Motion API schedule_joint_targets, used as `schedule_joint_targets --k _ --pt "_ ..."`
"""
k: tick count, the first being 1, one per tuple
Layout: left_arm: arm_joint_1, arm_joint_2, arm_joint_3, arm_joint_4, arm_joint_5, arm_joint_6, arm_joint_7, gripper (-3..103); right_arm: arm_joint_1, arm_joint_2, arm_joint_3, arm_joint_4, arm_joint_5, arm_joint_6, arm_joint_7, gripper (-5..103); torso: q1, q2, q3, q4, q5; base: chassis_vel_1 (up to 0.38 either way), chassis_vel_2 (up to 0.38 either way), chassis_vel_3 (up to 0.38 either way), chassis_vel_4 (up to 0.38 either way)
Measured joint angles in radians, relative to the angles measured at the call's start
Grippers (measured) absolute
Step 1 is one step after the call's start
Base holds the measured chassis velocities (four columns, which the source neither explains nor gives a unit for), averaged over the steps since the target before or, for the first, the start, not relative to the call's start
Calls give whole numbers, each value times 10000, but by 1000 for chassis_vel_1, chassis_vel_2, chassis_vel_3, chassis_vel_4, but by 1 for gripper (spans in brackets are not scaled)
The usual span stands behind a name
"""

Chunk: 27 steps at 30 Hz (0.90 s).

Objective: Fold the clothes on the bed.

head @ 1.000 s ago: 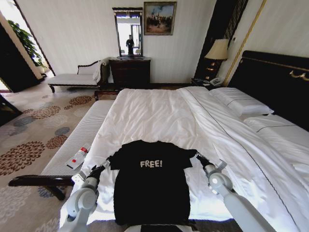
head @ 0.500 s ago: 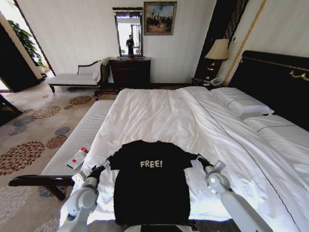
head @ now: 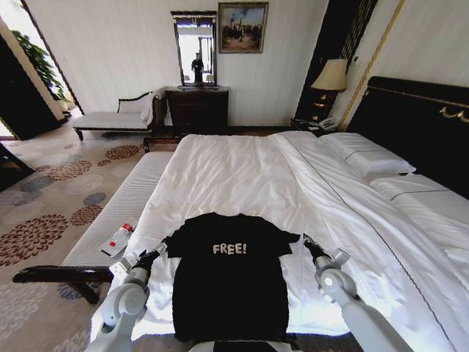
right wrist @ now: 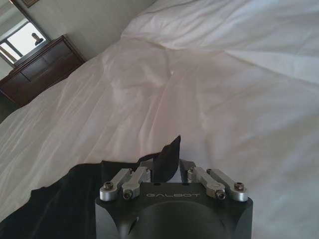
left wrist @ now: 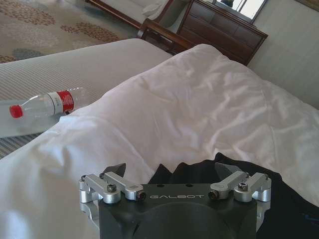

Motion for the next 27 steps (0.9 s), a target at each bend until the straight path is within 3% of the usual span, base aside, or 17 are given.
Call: schedule_joint_targets --k 1,4,6,9,11,13,15,17,19,21,25,27 --pt "-1 2 13 -21 -1 2 0 100 -138 63 -6 188 208 -109 58 31 0 0 0 2 -1 0 0 0 0" --pt "23 -2 25 -83 -3 6 0 100 -344 234 -150 403 392 -283 130 48 0 0 0 0 0 0 0 0 0" --pt "42 -4 23 -102 -3 6 0 100 -359 265 -193 406 410 -305 161 48 0 0 0 1 0 0 0 0 0" --pt "132 -6 -52 -171 -3 7 0 100 -363 348 -325 341 460 -360 249 65 0 0 0 2 0 0 0 0 0" --pt "146 -5 -67 -179 -3 7 0 100 -359 360 -346 313 463 -364 253 65 0 0 0 2 0 0 0 0 0" --pt "196 12 -140 -201 -4 -3 2 100 -325 403 -427 189 464 -368 263 80 0 1 0 2 0 0 0 0 0" --pt "202 10 -163 -203 -8 -10 3 100 -292 426 -465 114 462 -368 266 85 0 0 0 2 0 0 0 0 0" --pt "201 4 -164 -203 -10 -12 2 100 -281 431 -475 90 459 -368 266 82 0 0 0 2 0 0 0 0 0" --pt "187 -40 -150 -203 -9 -14 3 100 -222 438 -511 -11 453 -367 267 71 0 0 0 2 1 0 0 0 0" --pt "180 -53 -140 -201 -8 -14 3 100 -204 436 -514 -30 452 -365 267 71 1 0 0 2 1 0 0 0 0" --pt "134 -100 -93 -144 13 -15 3 100 -155 372 -510 -41 479 -353 263 50 0 0 0 2 1 0 0 0 0" --pt "125 -103 -87 -132 16 -15 1 100 -152 362 -507 -37 481 -352 261 50 0 0 0 2 1 0 0 0 0"
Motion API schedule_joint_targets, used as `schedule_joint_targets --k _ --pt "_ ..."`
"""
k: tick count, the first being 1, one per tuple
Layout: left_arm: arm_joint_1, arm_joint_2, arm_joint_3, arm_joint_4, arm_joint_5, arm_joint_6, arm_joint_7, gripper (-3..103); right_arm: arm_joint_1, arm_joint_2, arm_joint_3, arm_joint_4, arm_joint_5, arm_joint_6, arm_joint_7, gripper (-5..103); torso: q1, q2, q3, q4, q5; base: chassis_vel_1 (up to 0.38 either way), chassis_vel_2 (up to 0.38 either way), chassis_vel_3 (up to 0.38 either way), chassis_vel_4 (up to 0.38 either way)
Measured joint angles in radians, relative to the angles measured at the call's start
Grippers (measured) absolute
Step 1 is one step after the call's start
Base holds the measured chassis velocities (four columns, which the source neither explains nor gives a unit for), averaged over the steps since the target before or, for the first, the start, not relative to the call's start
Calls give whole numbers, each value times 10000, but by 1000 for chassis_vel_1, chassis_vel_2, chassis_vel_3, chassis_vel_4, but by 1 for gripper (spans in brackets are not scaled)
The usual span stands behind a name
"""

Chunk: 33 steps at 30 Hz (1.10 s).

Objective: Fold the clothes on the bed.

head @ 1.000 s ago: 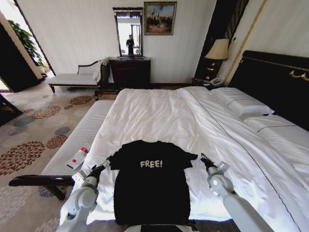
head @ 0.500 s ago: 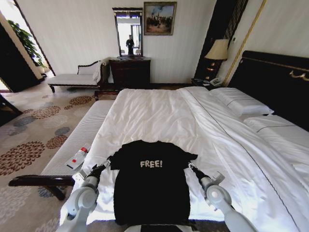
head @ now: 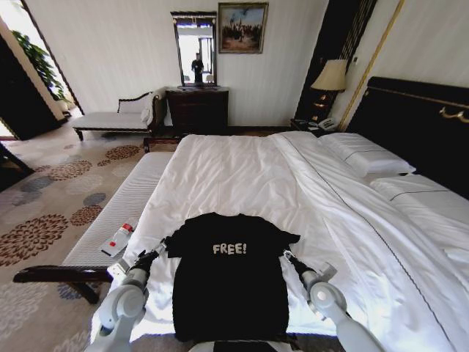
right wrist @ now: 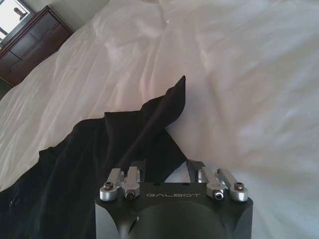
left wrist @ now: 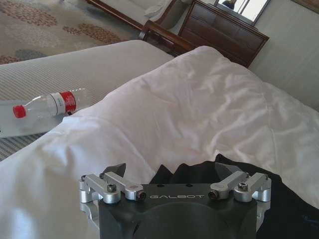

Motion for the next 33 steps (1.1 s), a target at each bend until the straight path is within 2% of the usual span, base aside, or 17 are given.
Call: schedule_joint_targets --k 1,6,8,10,13,33 --pt "-27 -6 9 17 2 0 -4 100 2 -14 4 1 1 3 -3 38 0 0 0 0 0 0 0 0 0" --pt "-49 -37 25 23 9 0 -10 100 2 -32 12 1 -3 10 -22 28 0 0 0 0 0 0 0 0 0" --pt "-45 -61 25 23 24 1 -12 100 -6 -38 18 -1 -30 16 -33 17 0 0 0 0 0 0 0 0 0" --pt "-42 -64 25 23 27 0 -12 100 -10 -39 19 -1 -35 16 -34 17 0 0 0 0 0 0 0 0 0" --pt "-2 -117 16 12 58 0 -12 100 -90 -50 48 24 -132 26 -45 1 1 -1 0 0 0 0 0 0 0" --pt "158 -283 24 -359 81 -6 -11 100 -1432 -214 725 991 -628 -48 414 0 0 0 0 0 1 0 0 0 0"
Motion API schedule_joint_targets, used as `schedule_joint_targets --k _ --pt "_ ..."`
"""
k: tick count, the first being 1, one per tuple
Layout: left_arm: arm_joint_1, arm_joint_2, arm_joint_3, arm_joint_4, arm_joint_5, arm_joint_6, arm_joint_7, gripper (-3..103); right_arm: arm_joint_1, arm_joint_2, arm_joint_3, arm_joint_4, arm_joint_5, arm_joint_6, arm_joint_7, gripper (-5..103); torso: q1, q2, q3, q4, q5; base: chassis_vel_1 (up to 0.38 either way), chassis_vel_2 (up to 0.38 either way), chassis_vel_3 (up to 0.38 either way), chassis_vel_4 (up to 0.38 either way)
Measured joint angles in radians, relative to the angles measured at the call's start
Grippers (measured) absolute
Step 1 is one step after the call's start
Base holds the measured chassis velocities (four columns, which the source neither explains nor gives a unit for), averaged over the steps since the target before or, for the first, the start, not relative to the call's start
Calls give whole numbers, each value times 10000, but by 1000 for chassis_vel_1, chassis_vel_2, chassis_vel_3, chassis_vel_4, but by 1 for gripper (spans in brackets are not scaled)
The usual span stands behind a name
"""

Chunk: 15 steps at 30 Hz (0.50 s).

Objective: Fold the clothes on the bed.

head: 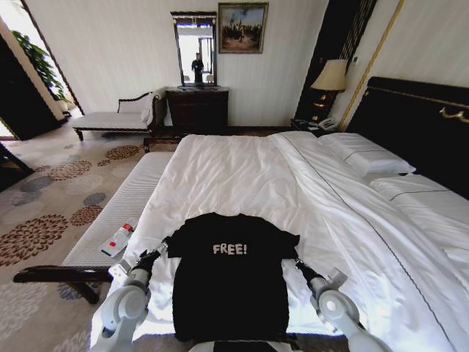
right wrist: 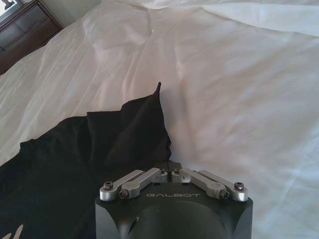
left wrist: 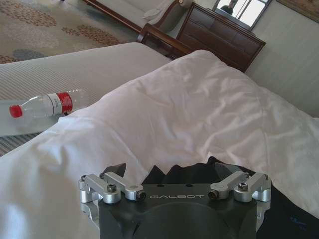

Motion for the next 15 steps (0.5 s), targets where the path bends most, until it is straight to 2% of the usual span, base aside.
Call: schedule_joint_targets --k 7,8,9,10,13,15 --pt "93 -44 4 -139 2 0 1 100 -236 150 37 151 -93 -1 85 0 0 0 0 0 0 0 0 0 0" --pt "110 -44 1 -158 3 0 2 100 -277 161 37 212 -96 -1 119 -3 1 -1 0 0 -1 0 0 0 0" --pt "125 -44 -10 -175 5 0 3 100 -325 171 38 290 -100 -2 177 2 0 0 0 -1 -1 0 0 0 0" --pt "125 -44 -10 -175 5 0 3 100 -325 171 38 290 -100 -2 177 2 0 0 0 -1 -1 0 0 0 0" --pt "188 -45 -47 -234 10 0 2 100 -378 173 51 474 -210 -17 392 18 0 0 0 -1 -1 0 0 0 0" --pt "207 -49 -54 -257 17 -1 2 100 -372 165 77 501 -290 -18 455 18 0 0 0 -1 -1 0 0 0 0"
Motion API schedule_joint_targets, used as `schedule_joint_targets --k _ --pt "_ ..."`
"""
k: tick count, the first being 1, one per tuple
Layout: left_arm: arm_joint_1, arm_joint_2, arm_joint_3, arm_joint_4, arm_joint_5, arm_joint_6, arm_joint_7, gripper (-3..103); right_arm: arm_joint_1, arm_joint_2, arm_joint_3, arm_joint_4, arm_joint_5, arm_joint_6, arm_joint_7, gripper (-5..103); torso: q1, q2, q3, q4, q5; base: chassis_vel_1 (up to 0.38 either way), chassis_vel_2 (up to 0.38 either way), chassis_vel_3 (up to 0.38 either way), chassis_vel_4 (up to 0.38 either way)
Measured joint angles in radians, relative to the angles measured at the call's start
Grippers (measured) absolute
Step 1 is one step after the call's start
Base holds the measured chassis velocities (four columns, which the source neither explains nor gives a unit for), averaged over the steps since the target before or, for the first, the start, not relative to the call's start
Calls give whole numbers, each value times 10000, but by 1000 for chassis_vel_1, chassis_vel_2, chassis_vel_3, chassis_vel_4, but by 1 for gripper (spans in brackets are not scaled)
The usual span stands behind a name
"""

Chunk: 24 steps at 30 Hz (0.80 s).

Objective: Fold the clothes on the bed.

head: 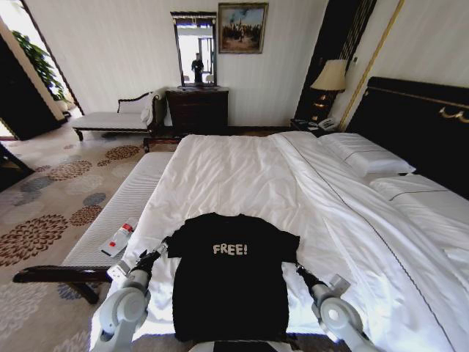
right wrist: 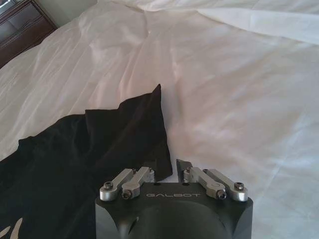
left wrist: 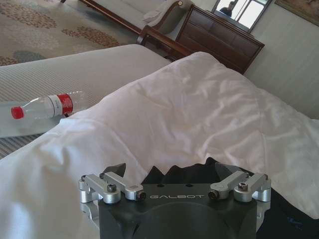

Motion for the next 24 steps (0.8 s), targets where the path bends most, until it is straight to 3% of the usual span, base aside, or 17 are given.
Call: schedule_joint_targets --k 4,6,7,10,11,12,15,17,19,21,22,24 --pt "104 -18 -57 -108 34 -8 2 100 211 -164 302 -21 -612 111 -20 40 1 0 1 -3 0 0 0 0 0" --pt "138 -17 -73 -133 53 -10 3 100 447 -276 378 -196 -633 213 -220 40 0 0 1 -1 -1 0 0 0 0" --pt "154 -16 -78 -144 63 -10 2 100 595 -332 396 -319 -603 270 -359 45 0 0 1 -2 -1 0 0 0 0" --pt "268 -8 -125 -256 117 -12 2 100 1566 -671 323 -1226 355 440 -1548 61 1 0 2 3 -1 0 0 0 0" --pt "299 -6 -133 -282 132 -11 2 100 1790 -727 257 -1470 620 429 -1746 61 1 0 2 4 1 0 0 0 0" --pt "299 -6 -133 -282 132 -11 2 100 1790 -727 257 -1470 620 429 -1746 61 1 0 2 4 1 0 0 0 0" --pt "431 -6 -186 -397 180 -12 -1 100 2564 -854 -39 -2413 1092 379 -2098 78 1 0 2 4 2 0 0 0 0" --pt "458 -7 -208 -426 186 -12 -1 100 2756 -878 -126 -2686 1131 362 -2111 78 1 -1 2 3 3 0 0 0 0" --pt "508 -11 -277 -482 192 -12 -9 100 3040 -926 -246 -3135 1171 251 -2045 94 1 -1 2 2 2 0 0 0 0" --pt "515 -14 -290 -492 193 -12 -11 100 3072 -930 -262 -3220 1168 225 -2026 94 1 0 2 2 1 0 0 0 0" --pt "527 -21 -308 -499 196 -11 -17 100 3090 -930 -284 -3303 1150 220 -2027 100 1 -1 2 0 2 0 0 0 0" --pt "541 -61 -320 -508 220 -11 -28 100 3102 -909 -326 -3430 1132 221 -2102 94 1 0 2 0 1 0 0 0 0"
